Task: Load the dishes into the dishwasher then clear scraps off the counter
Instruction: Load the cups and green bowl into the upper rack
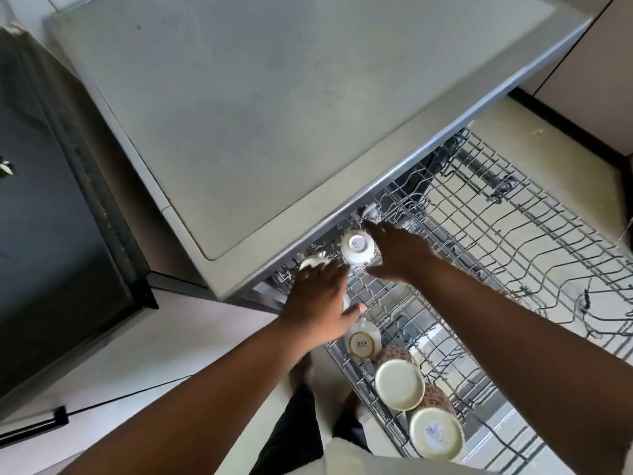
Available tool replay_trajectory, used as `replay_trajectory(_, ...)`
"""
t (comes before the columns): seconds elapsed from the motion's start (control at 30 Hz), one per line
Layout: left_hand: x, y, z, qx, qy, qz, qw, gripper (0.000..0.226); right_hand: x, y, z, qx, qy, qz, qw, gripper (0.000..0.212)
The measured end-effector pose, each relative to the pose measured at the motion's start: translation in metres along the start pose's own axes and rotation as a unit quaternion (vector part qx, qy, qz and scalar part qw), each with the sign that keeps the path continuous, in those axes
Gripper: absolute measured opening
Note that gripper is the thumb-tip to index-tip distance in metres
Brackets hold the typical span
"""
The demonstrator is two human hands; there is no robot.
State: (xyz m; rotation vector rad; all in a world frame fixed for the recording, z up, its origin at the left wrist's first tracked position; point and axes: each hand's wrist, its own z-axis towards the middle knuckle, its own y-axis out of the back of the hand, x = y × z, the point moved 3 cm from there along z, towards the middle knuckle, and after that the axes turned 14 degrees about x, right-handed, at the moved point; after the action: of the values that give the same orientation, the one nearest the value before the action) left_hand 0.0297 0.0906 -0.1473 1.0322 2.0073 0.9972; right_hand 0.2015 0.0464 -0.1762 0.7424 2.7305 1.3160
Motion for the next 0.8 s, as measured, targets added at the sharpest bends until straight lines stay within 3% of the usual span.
replay_trajectory(0.17,-0.05,0.044,-0.042,-0.104,-0.123,-0.005,0.987,0.05,0.02,0.015,-0.074,-0.051,-0.011,-0.004,0.999,0.099)
replay_trajectory(0.3,-0.045,0.079,-0.078,-0.203,-0.138,-0.018,0.969,0.047,0.048,0.037,-0.129,-0.09,0.033,-0.021,0.995,0.094)
replay_trajectory(0.4,-0.028,0.097,-0.104,-0.249,-0.091,-0.03,0.964,0.057,0.077,0.054,-0.156,-0.139,0.077,-0.037,0.987,0.089)
replay_trajectory(0.53,0.012,0.11,-0.135,-0.242,0.017,-0.048,0.969,0.076,0.122,0.083,-0.17,-0.213,0.109,-0.065,0.969,0.085)
replay_trajectory(0.8,0.117,0.109,-0.227,-0.284,0.142,-0.127,0.94,0.09,0.262,0.111,-0.147,-0.24,0.243,-0.042,0.939,0.082)
